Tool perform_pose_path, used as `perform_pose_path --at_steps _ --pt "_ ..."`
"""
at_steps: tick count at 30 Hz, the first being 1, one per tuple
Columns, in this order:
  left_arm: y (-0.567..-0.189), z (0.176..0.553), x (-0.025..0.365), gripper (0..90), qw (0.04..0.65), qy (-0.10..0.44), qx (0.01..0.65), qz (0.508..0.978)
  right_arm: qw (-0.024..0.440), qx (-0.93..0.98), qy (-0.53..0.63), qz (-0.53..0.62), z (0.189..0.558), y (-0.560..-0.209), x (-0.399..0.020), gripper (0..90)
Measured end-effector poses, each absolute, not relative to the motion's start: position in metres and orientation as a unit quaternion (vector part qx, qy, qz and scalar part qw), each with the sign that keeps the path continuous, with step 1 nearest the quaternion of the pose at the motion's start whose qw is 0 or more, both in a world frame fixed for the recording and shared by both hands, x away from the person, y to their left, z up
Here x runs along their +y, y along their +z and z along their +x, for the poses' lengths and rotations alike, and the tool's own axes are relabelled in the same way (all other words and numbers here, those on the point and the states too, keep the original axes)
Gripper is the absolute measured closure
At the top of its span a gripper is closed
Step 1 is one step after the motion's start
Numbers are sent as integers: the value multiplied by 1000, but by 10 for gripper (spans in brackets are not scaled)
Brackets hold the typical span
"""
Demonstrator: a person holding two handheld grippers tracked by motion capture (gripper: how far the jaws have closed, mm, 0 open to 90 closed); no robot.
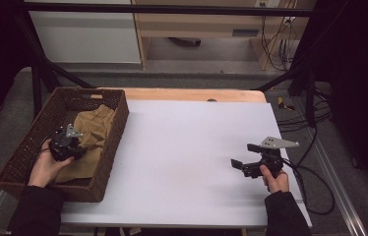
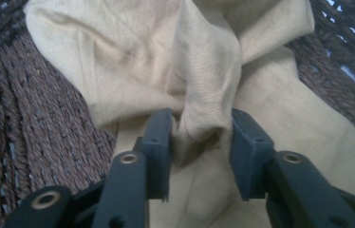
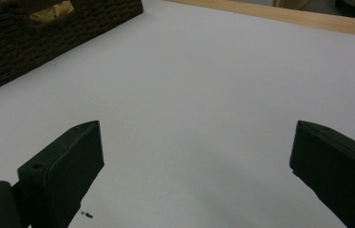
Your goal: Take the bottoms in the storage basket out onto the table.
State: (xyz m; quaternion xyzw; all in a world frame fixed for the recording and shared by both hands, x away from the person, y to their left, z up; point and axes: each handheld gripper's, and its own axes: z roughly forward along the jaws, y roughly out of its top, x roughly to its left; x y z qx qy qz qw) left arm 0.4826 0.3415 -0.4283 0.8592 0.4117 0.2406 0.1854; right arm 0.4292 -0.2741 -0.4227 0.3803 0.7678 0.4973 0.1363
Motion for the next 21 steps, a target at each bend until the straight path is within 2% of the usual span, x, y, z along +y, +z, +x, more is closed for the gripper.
perform_pose_path --at_steps 9,21 --pt "-422 480 340 778 188 218 437 852 135 767 498 381 429 -422 -274 45" --pt "-399 460 360 795 201 189 460 844 133 768 497 381 429 -423 -274 46"
